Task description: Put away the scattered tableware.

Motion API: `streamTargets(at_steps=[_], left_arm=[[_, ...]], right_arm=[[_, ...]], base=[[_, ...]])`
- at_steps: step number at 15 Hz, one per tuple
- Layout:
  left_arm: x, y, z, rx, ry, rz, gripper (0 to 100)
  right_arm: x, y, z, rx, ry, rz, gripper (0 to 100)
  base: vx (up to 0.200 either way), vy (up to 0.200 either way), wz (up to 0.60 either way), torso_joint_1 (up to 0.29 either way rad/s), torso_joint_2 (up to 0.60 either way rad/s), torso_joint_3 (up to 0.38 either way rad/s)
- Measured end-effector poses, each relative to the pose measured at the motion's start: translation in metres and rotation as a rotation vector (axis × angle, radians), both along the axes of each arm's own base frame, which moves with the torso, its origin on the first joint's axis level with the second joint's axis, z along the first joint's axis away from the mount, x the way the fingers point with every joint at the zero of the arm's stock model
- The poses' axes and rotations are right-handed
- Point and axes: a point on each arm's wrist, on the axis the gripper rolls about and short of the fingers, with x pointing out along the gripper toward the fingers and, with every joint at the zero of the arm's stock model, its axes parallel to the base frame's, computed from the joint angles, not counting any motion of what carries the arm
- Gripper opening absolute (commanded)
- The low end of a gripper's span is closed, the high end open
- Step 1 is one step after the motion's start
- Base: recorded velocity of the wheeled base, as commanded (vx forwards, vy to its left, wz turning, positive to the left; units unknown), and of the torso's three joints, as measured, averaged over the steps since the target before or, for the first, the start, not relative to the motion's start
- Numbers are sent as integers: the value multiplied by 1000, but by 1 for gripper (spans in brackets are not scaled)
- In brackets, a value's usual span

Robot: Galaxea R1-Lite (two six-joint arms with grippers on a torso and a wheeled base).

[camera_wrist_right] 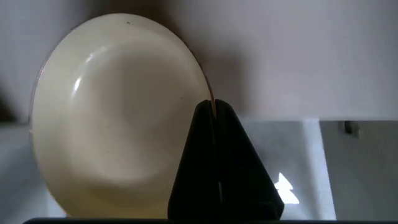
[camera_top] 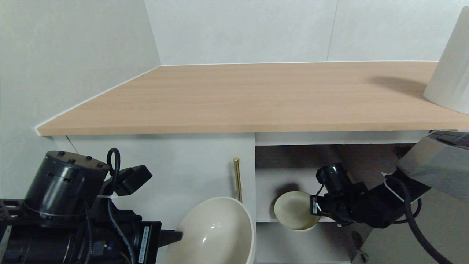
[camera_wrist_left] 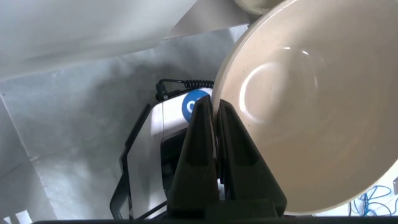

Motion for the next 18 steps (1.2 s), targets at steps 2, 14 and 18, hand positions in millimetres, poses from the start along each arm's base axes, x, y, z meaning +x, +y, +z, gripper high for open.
streamTargets(at_steps=[2, 14, 18], left_arm=[[0, -1, -1, 2, 3, -3, 0], [1, -1, -3, 7, 12, -4, 0], [2, -2, -4, 11, 18, -3, 0]], right_arm=[[12, -4, -9, -14, -28, -67, 0], [40, -11, -31, -47, -128, -201, 0], [43, -13, -31, -46, -131, -211, 100]], base=[[0, 0, 0, 0, 0, 0], [0, 0, 0, 0, 0, 0], [0, 0, 0, 0, 0, 0]])
